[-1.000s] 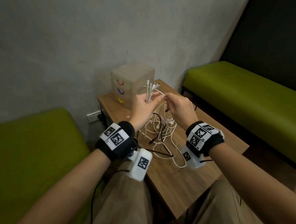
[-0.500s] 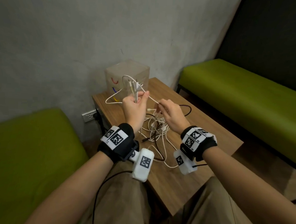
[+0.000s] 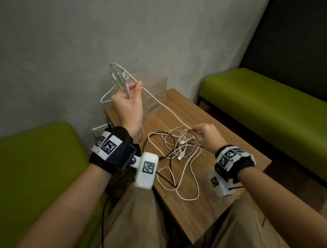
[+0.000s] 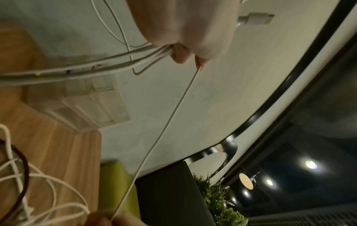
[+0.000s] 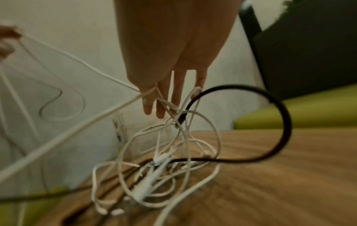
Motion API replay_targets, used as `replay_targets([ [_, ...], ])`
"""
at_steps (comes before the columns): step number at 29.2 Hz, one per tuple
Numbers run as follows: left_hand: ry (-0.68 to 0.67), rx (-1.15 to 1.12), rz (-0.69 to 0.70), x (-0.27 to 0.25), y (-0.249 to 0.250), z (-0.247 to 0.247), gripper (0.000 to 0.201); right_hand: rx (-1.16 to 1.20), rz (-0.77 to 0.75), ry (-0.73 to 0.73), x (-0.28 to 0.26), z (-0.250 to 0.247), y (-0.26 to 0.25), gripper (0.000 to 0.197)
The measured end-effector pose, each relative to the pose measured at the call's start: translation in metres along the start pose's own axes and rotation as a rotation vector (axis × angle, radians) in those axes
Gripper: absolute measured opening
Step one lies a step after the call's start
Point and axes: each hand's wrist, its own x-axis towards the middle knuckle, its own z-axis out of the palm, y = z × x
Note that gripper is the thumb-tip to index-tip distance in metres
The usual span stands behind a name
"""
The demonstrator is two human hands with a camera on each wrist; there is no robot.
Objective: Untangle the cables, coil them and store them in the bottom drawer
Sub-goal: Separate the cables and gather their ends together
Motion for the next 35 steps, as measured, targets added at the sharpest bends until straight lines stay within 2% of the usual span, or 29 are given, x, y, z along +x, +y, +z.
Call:
replay_targets([
  [3,0.079,0.014,-0.006,0.01,-0.007,-0.011,0.015,-0.182,0.077,-0.102,-0.001,-0.003,0.004,0.026],
  [5,0.037,-0.022,-0.079,0.007,-0.012,-0.013,0.02,-0.24,0.128,-0.122,0.0,-0.004,0.001,0.033],
  [7,-0.173,-0.026,-0.282,-0.01,-0.015,-0.006,0.025,-0.242,0.111,-0.045,0.003,-0.004,-0.005,0.034],
  [9,-0.45,0.096,-0.46,-0.036,-0.021,0.004,0.035,-0.192,0.031,0.069,0.005,-0.002,-0.018,0.03],
  [10,-0.549,0.141,-0.481,-0.049,-0.024,0.009,0.037,-0.168,-0.016,0.106,0.006,0.0,-0.025,0.027],
  [12,-0.605,0.171,-0.464,-0.065,-0.032,0.02,0.028,-0.147,-0.075,0.145,0.004,0.004,-0.038,0.025],
  [15,-0.541,0.152,-0.457,-0.068,-0.037,0.029,0.015,-0.138,-0.12,0.166,0.001,0.007,-0.044,0.028],
  [19,-0.452,0.202,-0.287,-0.073,-0.034,0.03,0.024,-0.077,-0.116,0.081,0.001,0.004,-0.039,0.026],
  [21,-0.41,0.209,-0.25,-0.068,-0.034,0.026,0.029,-0.053,-0.073,0.02,-0.002,0.001,-0.03,0.026],
  [26,-0.338,0.147,-0.161,-0.055,-0.025,0.016,0.037,-0.157,-0.036,-0.03,-0.004,0.001,-0.013,0.027],
  [28,-0.204,0.122,-0.111,-0.037,-0.017,0.01,0.039,0.023,0.09,-0.052,-0.007,-0.001,0.001,0.025],
  [30,-0.072,0.068,-0.091,-0.001,-0.015,-0.001,0.041,0.068,0.221,-0.112,-0.018,-0.002,0.022,0.023],
  [33,-0.111,0.087,-0.101,0.035,-0.017,-0.016,0.042,-0.033,0.205,-0.225,-0.032,0.004,0.031,0.024],
  [35,-0.186,0.112,-0.096,0.028,-0.021,-0.014,0.041,0.018,0.162,-0.201,-0.028,0.007,0.023,0.022],
])
